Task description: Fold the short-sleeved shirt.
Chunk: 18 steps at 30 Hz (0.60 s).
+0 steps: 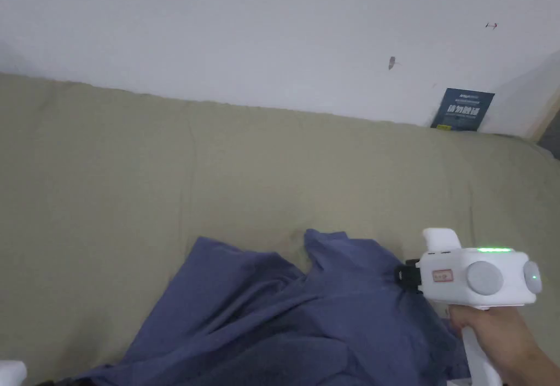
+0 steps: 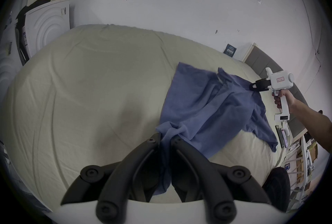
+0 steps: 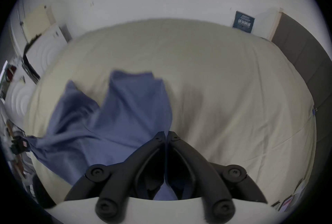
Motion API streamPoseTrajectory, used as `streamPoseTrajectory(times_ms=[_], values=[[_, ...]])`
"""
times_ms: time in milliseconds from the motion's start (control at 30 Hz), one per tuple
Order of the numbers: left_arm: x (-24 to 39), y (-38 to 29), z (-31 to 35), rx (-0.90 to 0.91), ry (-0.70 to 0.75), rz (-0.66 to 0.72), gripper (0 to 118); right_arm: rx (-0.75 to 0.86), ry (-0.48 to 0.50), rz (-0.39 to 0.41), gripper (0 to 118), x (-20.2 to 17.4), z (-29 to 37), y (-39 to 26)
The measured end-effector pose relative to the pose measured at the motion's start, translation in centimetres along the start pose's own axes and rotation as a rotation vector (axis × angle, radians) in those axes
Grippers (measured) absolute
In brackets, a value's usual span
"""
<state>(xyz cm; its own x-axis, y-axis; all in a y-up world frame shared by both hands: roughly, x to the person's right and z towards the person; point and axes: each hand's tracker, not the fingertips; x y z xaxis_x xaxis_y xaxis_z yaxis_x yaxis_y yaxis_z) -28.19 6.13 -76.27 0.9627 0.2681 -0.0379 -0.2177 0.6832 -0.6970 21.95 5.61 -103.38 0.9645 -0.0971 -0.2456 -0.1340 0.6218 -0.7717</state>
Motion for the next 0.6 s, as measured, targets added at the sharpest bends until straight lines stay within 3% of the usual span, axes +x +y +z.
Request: streamPoseTrajectory(times_ms=[233,333,467,600], values=[[0.2,5.9,2.8,0.160,-0.035,0.013,10,0.237,0.053,-0.051,2,0.3,12.4,5.5],[0.8,9.9,4.8,0.251,-0.060,0.027,9,0.352,0.080,-0.055,2,-1.3,19.1,7.6],[2.0,16.1,8.9,0.375,-0.096,0.056,10,0.486,0.064,-0.001,2,-2.9,27.4,10.5],[3.0,23.5,12.9,0.484,-0.026,0.015,8,0.614,0.000,0.064,2,-4.2,35.2,14.2]])
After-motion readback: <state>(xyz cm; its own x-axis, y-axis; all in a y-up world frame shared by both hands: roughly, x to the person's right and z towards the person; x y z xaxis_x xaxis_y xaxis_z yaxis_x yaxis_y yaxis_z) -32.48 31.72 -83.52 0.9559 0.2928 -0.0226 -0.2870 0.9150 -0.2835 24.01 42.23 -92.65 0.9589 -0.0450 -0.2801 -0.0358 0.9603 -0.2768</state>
